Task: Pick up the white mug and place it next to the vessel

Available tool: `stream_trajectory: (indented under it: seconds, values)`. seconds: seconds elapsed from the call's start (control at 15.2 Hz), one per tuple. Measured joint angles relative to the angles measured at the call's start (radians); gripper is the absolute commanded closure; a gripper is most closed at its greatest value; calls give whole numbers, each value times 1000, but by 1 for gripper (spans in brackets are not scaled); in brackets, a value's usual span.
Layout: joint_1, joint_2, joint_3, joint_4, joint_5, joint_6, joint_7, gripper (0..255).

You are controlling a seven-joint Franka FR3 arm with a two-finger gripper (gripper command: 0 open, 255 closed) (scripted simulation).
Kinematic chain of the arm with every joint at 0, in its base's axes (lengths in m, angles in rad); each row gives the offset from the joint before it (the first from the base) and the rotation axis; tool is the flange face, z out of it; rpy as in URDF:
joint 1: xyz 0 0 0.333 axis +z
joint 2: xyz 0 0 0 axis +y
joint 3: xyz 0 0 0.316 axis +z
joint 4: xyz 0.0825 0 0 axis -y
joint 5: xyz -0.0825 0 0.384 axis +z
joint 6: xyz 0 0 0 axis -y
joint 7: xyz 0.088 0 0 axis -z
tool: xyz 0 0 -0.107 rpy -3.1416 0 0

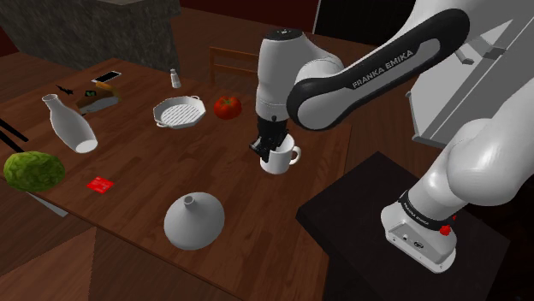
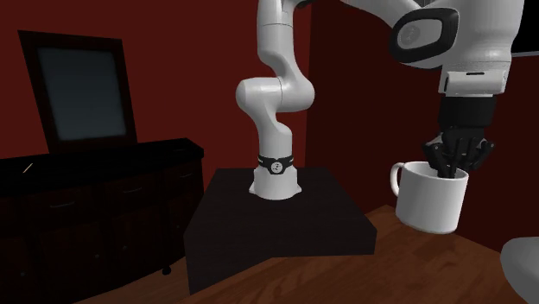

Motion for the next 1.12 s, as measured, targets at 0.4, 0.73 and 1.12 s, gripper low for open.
stream_trajectory:
  seconds: [0.4,0.73,1.12]
  values:
    - [-2,65,5,-28,-40,87,33,255]
    - [-4,127,3,-41,-86,155,66,255]
    - [2,208,-11,-51,-157,236,118,255]
